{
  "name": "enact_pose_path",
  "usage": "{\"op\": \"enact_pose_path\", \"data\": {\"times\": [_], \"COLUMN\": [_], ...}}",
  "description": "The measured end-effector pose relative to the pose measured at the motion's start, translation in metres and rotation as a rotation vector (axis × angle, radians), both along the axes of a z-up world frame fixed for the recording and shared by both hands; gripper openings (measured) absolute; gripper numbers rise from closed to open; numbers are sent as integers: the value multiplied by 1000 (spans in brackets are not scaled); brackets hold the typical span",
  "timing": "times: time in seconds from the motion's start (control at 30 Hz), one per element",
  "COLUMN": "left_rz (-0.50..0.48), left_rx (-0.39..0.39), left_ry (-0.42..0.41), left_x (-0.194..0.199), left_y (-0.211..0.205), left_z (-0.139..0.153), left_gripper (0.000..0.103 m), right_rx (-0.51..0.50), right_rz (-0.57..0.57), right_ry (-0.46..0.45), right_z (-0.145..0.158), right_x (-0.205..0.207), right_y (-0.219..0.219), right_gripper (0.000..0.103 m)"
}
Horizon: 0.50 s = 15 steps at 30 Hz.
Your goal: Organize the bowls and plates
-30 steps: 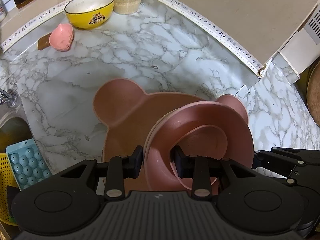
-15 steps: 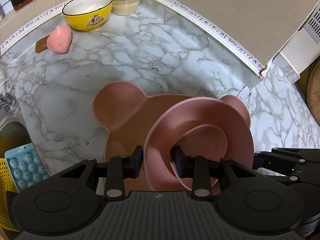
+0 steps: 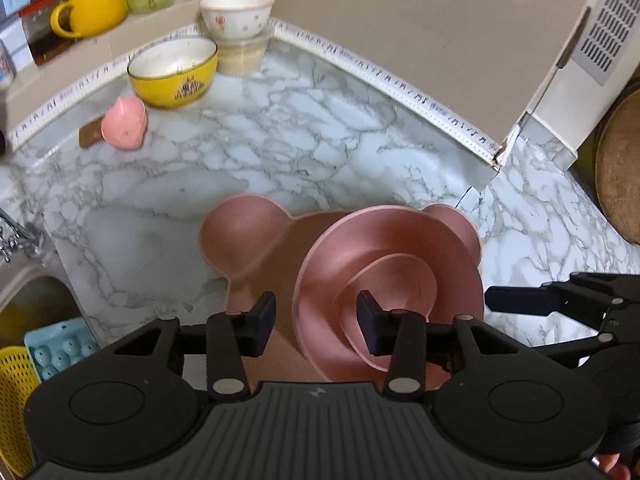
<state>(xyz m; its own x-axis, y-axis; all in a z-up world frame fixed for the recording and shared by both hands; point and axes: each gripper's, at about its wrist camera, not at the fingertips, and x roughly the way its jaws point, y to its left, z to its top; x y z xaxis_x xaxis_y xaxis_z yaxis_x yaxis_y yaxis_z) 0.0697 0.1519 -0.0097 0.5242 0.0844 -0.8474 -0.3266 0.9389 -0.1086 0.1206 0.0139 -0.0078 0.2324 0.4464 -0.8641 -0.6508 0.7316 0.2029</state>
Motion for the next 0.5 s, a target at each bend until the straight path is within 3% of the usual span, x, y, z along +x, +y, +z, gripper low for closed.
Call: {"op": "enact_pose_path", "data": {"times": [0.2,0.37,0.5], "left_rz": [-23,-41,-44], "left_rx": [35,75,88], "left_ry": [-83,-138,-179], "left_x": [-21,-37,-52], "left_y": [-8,-18,-24], "left_z": [16,27,32], "left_gripper": [62,66,67], "right_rx": [38,77,114], "right_rz": [6,15,15], "right_ry": [-40,-88,-148], "right_z": [14,24,31], "right_x": [-11,-23,-34], "right_y": [-14,-28,-43], "right_gripper": [79,81,89]}}
